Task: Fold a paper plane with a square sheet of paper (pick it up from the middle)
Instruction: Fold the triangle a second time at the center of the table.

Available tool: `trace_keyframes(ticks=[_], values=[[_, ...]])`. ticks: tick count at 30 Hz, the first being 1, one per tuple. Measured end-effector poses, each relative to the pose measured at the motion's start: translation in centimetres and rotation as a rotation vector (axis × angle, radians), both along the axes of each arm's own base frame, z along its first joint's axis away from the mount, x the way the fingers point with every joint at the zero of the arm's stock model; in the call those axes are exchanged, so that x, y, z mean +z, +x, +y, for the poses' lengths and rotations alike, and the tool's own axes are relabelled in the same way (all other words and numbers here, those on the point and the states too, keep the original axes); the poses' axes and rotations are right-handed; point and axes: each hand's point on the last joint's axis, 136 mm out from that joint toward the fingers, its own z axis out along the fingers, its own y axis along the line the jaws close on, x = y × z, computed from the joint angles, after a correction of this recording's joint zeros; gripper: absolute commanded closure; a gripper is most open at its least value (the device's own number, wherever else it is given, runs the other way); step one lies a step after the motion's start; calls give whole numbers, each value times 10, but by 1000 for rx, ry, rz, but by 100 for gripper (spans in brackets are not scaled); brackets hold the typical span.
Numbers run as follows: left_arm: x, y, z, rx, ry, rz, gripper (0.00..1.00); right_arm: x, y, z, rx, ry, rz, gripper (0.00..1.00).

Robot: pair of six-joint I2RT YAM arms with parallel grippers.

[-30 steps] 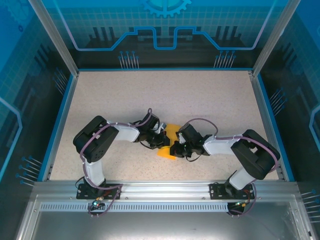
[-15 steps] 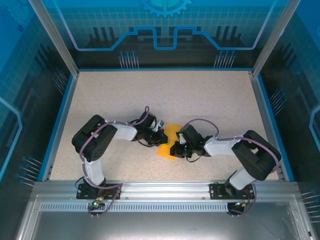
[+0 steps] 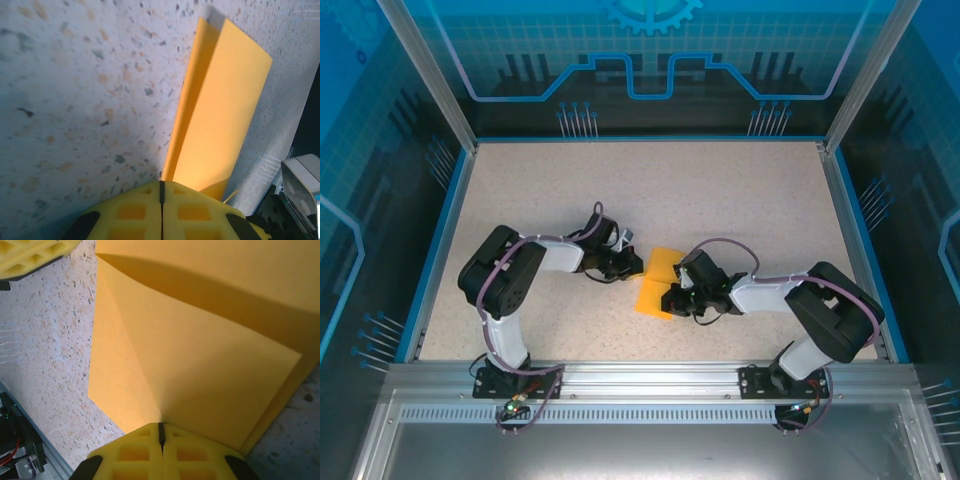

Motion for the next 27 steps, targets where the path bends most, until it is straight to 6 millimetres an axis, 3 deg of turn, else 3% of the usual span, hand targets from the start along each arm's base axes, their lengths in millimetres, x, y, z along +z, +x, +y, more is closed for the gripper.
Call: trace_keyframes(ticks=[4, 7, 10, 13, 19, 23, 27], values=[[5, 0, 3, 6, 6, -1, 89, 0, 0, 0, 0, 0, 0, 95], [22, 1, 3, 6, -8, -29, 89, 0, 0, 0, 1, 1, 1, 95], [44, 0, -3, -12, -47, -70, 89, 0, 0, 0, 1, 2, 1, 95], [50, -11, -15, -57, -74, -68, 89, 1, 0, 1, 1, 3, 1, 95], [27, -40, -37, -150, -67, 8, 91, 2, 0, 2, 3, 6, 2, 94], [2, -44, -34, -145, -31, 66, 91, 3, 0, 2, 1, 1, 11, 93], [0, -41, -33, -151, -22, 59, 92, 4, 0, 2, -1, -4, 24, 93]])
